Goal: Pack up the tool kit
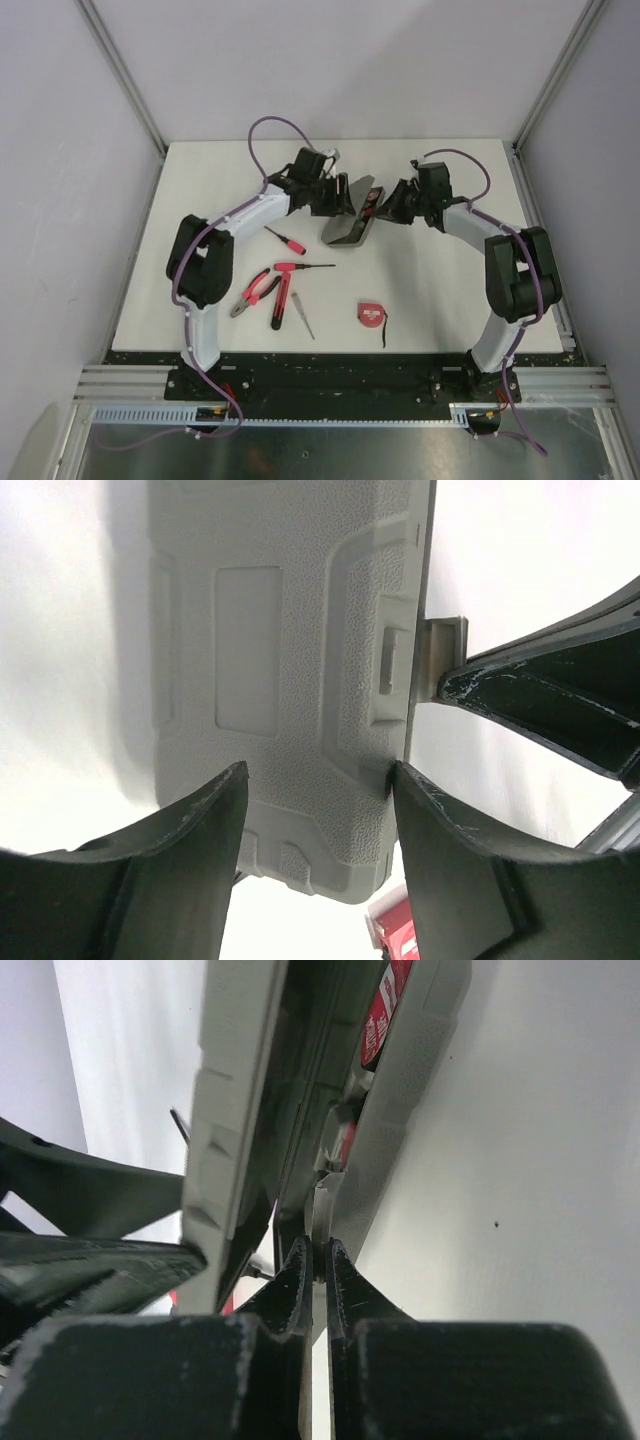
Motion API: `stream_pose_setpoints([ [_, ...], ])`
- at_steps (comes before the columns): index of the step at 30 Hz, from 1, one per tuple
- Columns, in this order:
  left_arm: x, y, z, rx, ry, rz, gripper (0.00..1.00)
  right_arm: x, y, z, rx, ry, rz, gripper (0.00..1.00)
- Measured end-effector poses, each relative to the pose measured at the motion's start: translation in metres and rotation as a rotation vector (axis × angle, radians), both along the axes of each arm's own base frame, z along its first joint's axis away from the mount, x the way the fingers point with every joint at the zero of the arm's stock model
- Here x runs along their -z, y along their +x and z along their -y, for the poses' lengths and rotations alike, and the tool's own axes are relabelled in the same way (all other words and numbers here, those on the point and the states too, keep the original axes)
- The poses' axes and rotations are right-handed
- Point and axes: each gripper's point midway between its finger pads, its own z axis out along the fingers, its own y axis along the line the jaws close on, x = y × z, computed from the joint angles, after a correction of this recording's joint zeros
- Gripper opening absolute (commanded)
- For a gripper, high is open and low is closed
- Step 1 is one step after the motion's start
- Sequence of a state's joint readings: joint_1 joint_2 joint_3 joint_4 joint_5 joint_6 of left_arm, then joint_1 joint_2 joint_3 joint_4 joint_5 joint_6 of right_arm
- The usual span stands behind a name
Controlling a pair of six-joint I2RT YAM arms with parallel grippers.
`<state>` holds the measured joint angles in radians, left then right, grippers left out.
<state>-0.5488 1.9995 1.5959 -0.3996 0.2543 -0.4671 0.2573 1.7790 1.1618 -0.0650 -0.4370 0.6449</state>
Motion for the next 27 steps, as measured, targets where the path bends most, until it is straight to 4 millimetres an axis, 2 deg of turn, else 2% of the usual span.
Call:
stream_pose_setpoints([
  [10, -0.02, 0.026, -0.033, -0.092, -0.029, 0.033, 0.64, 0.003, 0.003, 0.011, 0.008, -0.018, 0.002, 0.0],
  [15, -0.024, 0.05, -0.064, -0.199, 0.0, 0.074, 0.64, 0.006, 0.003, 0.018, 0.013, -0.034, -0.001, 0.0],
  [18, -0.014, 0.063, -0.094, -0.298, 0.057, 0.081, 0.64, 0.008, 0.004, 0.025, 0.022, -0.054, -0.003, 0.0],
  [21, 0.005, 0.065, -0.118, -0.375, 0.12, 0.051, 0.63, 0.011, 0.004, 0.029, 0.023, -0.074, -0.002, 0.0],
  [27, 0.027, 0.063, -0.139, -0.475, 0.209, 0.011, 0.63, 0.013, 0.003, 0.032, 0.011, -0.091, 0.003, 0.0],
])
